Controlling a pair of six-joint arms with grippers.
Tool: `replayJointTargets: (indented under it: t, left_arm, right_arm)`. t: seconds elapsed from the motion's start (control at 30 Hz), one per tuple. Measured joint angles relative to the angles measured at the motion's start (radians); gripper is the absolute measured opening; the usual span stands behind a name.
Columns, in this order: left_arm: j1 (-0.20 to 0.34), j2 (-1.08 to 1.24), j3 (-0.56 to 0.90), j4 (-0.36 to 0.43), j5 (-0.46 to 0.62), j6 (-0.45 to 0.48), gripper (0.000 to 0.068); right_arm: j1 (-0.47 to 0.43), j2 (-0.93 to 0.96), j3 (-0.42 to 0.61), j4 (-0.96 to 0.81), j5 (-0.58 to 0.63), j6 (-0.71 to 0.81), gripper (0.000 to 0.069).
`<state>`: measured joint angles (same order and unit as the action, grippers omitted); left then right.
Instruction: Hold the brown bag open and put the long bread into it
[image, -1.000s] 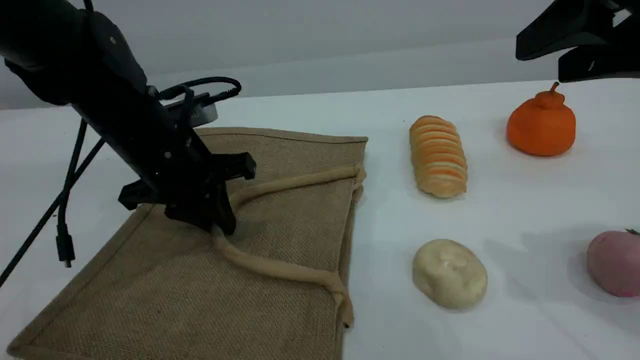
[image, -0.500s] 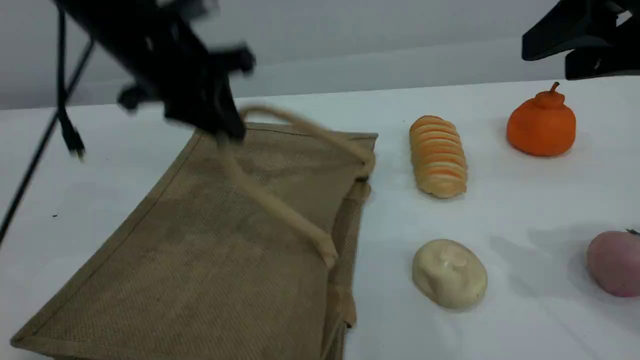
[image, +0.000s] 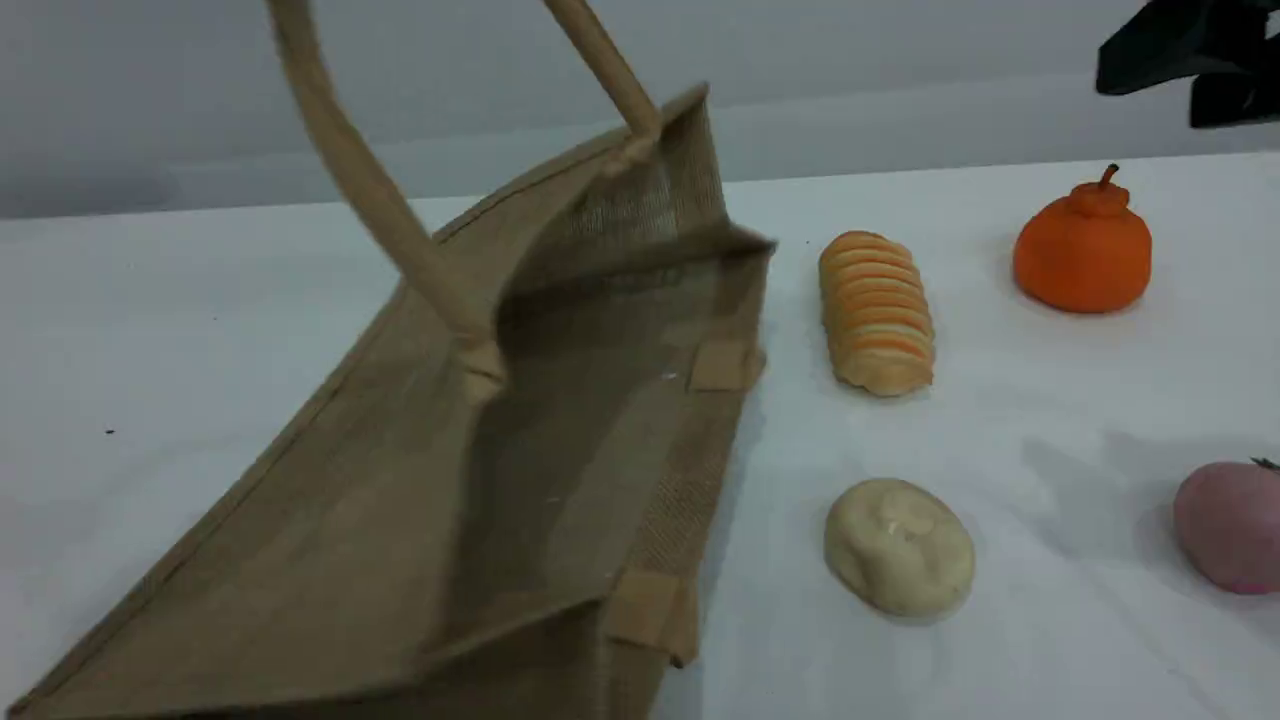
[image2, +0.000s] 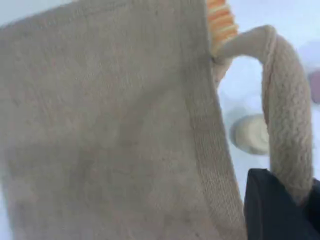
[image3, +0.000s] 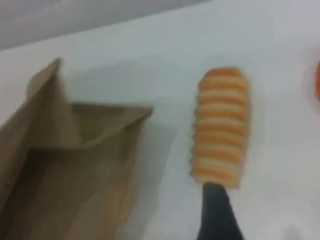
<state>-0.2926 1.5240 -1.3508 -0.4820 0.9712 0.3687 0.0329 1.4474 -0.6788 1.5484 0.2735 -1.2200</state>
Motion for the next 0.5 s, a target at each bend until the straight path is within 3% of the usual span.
replayJointTargets:
  t: [0.2,0.33,0.5]
  left_arm:
    - [0.001,-0.088,-0.061,0.136,0.122,-0.016,0.0086]
    - [0.001,-0.090,-0.078,0.235,0.142,-0.035,0.0086]
    - [0.001,-0.091,-0.078,0.247,0.154,-0.034,0.0086]
  right_arm:
    - [0.000,0.039,0.000,0.158,0.024,-0.157,0.0384]
    - [0.000,0.115,-0.030,0.197,0.093,-0.261,0.0384]
    - [0.000,0.257,-0.132,0.195,0.090,-0.307,0.0384]
